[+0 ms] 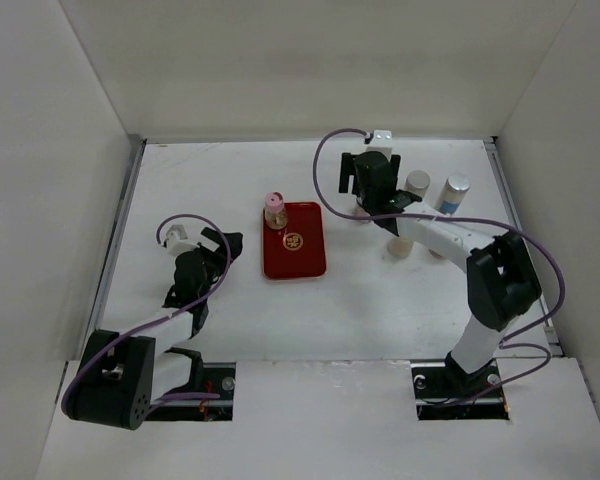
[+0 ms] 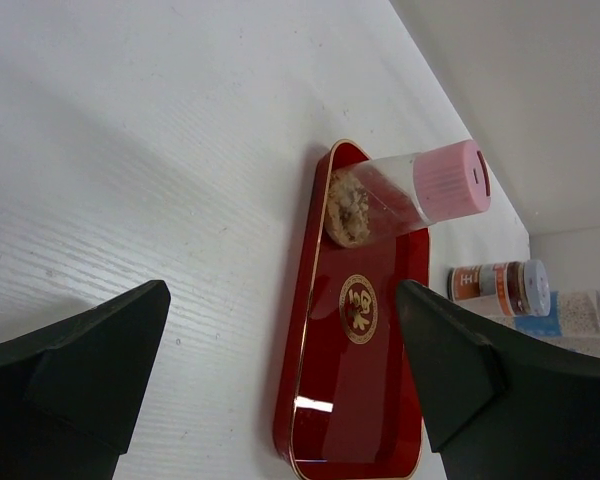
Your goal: Organize the condiment bottles
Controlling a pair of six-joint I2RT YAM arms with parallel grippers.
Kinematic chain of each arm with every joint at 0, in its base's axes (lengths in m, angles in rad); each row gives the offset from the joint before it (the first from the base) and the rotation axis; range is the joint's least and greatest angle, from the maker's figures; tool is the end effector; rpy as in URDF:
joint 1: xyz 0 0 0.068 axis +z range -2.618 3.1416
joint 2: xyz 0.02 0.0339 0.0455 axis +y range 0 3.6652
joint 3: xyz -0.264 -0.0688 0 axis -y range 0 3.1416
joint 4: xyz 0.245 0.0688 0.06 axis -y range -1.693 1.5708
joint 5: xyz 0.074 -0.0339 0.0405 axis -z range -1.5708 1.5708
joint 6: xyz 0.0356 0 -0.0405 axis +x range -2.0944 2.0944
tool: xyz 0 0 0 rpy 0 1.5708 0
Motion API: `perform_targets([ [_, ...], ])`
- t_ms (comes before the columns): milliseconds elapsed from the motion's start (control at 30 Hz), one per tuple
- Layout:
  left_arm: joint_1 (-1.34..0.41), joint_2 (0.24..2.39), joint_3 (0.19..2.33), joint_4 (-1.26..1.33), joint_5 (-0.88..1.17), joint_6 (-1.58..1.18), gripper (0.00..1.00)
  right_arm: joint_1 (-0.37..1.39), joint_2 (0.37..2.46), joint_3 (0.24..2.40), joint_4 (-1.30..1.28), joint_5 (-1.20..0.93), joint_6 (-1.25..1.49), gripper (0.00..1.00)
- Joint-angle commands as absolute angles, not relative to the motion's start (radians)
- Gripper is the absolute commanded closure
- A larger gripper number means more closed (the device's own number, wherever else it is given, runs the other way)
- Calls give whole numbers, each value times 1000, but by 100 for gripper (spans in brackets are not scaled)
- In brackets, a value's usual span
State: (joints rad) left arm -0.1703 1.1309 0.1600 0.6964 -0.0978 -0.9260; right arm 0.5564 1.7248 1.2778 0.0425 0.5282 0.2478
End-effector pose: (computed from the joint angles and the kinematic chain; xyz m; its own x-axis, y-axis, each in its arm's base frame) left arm 0.1984 -0.0306 0.1544 -0.2213 -0.7690 -0.5997 -0.1678 0.6358 -0.7534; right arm 0.3522 0.1979 0.2814 -0.3394 0.0384 -0.9399 0.0212 0.9992 0.0332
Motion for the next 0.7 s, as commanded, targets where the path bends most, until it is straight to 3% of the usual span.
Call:
perform_targets([
  [0, -169, 1144, 164, 758, -89, -933, 0, 538, 1769, 1288, 9, 543, 268, 7],
  [200, -168, 1143, 163, 759, -92, -933, 0, 495, 1850, 1310, -14, 520, 305, 6],
  [367, -173, 1129, 161, 759, -97, -933, 0, 469, 1876, 1312, -20, 508, 330, 13],
  [533, -166, 1125, 160, 759, -87, -933, 0, 467, 1832, 1289, 0, 497, 337, 47],
  [667, -163, 1115, 152, 759, -107, -933, 0, 521, 1732, 1226, 126, 499, 299, 53],
])
